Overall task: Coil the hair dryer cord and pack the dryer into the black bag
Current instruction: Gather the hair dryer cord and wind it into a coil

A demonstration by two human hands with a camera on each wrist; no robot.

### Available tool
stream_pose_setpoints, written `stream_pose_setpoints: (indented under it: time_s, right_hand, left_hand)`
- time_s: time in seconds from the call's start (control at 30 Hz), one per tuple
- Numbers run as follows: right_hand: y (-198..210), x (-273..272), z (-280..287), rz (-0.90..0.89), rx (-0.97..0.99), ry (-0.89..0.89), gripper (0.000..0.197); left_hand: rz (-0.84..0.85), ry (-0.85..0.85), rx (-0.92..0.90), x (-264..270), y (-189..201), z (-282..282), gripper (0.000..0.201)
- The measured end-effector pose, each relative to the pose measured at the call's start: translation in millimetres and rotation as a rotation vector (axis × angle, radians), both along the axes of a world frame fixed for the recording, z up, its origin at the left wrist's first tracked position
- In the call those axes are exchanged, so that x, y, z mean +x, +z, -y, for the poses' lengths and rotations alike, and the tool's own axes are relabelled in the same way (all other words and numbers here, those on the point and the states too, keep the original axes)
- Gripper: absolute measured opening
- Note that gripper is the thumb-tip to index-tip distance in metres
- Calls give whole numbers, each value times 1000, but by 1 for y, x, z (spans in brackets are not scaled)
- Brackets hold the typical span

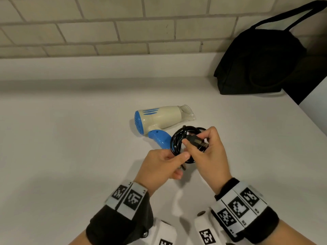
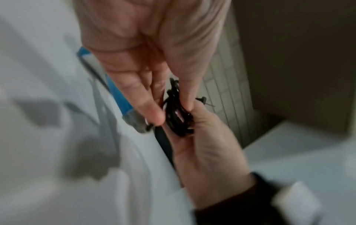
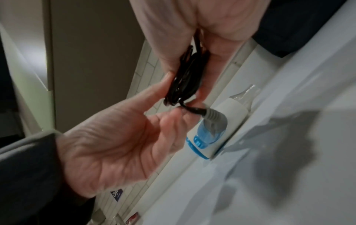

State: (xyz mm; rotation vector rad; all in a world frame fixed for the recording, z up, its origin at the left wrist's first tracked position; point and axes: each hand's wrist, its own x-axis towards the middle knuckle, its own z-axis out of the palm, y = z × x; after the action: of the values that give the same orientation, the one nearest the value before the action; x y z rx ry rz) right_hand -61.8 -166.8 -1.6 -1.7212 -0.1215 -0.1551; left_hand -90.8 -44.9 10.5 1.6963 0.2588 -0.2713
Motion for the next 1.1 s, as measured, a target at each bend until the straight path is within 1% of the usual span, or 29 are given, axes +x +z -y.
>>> stream_pose_setpoints:
  time_s: [0.07,0.1,0.2,0.27,0.37,0.47,0.5,0.57,0.63,0.7,0.73,0.77,0.83,0.9,0.97,1.03,1.1]
  right_hand:
    - [3,-5,-5,31,0,52,30]
    - [3,-7,-7,21,15,86,30]
    - [2,-13,-10,-81,149,140,26]
    - [2,-13,-10,-149,262,181,22]
    - [6,-10,-13,-219,392,220,18]
    - [13,-7,-17,-330,701,244,15]
    - [15,-8,-18,-349,755,250,15]
    - [17,-8,-19,-355,792,259,13]
    - [17,-8,-17,-356,815,260,11]
    - [17,-5,-15,-343,782,269,11]
    - [16,-2,-13,-330,731,278,12]
    - [15,0,-11,-313,655,287,13]
    - [12,5,-5,-245,422,295,15]
    - [12,8,0,-156,226,309,17]
    - [12,8,2,-110,153,330,19]
    - [12,8,4,-36,71,305,22]
    - [8,12,7,61,-27,224,22]
  left_hand:
    - [-49,5,-195,2,3,1,22]
    - [-44,-9,-257,2,3,1,21]
    - [-4,-59,-316,3,2,-2,27]
    - [16,-43,-311,2,-2,-5,30]
    - [90,14,-223,3,-5,-5,30]
    - [231,100,-37,7,-2,1,16]
    - [270,114,16,9,1,3,12]
    - [309,85,98,13,6,6,15]
    - [300,23,115,16,8,9,16]
    - [275,-35,114,19,9,10,18]
    - [260,-57,123,20,8,9,19]
    - [246,-68,138,21,7,9,20]
    - [258,-74,193,23,4,7,26]
    - [361,-66,299,26,3,4,42]
    - [503,-101,407,26,4,2,55]
    - [589,-157,480,25,6,0,53]
    - [650,-164,550,25,7,-3,45]
